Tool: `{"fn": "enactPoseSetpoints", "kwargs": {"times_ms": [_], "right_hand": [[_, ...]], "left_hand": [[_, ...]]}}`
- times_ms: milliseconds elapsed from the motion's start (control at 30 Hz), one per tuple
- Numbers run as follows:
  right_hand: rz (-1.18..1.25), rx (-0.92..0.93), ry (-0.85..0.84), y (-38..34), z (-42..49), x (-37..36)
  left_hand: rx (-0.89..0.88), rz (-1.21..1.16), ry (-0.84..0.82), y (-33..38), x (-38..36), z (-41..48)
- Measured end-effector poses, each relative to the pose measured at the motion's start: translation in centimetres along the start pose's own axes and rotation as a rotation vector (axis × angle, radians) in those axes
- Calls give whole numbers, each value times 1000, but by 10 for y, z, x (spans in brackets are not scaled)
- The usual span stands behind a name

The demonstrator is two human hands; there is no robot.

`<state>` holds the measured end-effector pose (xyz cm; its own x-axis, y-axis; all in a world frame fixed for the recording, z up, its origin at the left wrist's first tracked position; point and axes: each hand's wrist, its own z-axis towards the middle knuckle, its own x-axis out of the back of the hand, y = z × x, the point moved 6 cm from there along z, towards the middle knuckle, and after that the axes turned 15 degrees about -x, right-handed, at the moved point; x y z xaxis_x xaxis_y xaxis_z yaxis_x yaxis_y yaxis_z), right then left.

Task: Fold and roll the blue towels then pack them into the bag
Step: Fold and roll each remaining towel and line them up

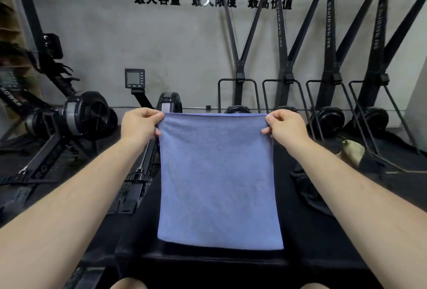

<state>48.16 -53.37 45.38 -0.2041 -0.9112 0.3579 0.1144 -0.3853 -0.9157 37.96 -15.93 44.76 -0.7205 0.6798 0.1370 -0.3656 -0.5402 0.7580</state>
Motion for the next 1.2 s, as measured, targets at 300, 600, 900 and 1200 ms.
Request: {"fn": "enactPoseSetpoints", "kwargs": {"times_ms": [300, 600, 900, 1200], "right_hand": [[183, -8, 3, 7, 21, -19], [80, -288, -19, 162, -42, -63], [-41, -444, -94, 282, -129, -88], [-481, -251, -38, 257, -141, -85]], "left_hand": [[-63, -186, 85, -7, -18, 16], [226, -17, 106, -111, -22, -137], [443, 172, -104, -185, -8, -263], [136, 559, -322, -155, -23, -262]]}}
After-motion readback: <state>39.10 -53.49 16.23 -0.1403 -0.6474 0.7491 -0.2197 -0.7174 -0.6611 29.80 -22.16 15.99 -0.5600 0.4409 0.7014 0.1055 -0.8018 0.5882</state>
